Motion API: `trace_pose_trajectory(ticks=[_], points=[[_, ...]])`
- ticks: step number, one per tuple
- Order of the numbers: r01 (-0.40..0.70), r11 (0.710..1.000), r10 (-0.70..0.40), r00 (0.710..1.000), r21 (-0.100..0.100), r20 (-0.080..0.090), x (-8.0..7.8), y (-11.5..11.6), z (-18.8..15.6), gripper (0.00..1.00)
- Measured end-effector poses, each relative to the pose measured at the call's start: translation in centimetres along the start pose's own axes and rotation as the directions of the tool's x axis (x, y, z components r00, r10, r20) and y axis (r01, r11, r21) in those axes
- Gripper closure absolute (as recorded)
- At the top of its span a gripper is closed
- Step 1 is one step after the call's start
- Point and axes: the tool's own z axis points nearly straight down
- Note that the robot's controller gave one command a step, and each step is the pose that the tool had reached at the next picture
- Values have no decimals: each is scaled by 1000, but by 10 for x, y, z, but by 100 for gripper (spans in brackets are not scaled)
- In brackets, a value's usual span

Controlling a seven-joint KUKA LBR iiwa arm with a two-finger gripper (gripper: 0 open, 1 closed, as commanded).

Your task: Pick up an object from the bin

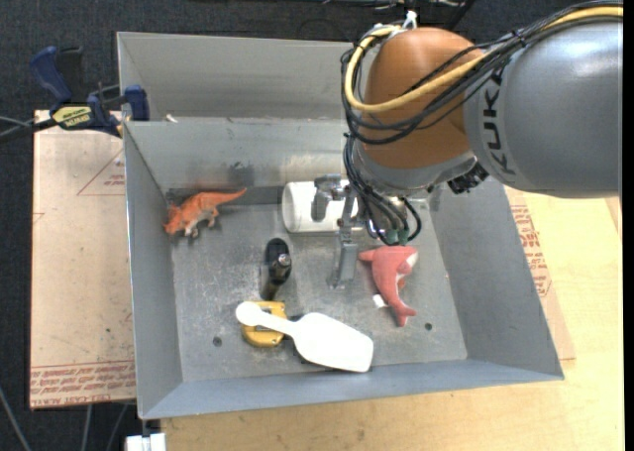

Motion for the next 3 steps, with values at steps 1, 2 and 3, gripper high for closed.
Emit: trace_pose_trajectory(ticks=[1, 2, 3], points=[[-2, 1000, 2, 1000, -1, 8, -1, 0, -5, 0], [37, 999, -37, 999, -1, 13, 1, 11, 40, 0], [122, 993, -122, 992, 0, 19, 14, 19, 101, 0]])
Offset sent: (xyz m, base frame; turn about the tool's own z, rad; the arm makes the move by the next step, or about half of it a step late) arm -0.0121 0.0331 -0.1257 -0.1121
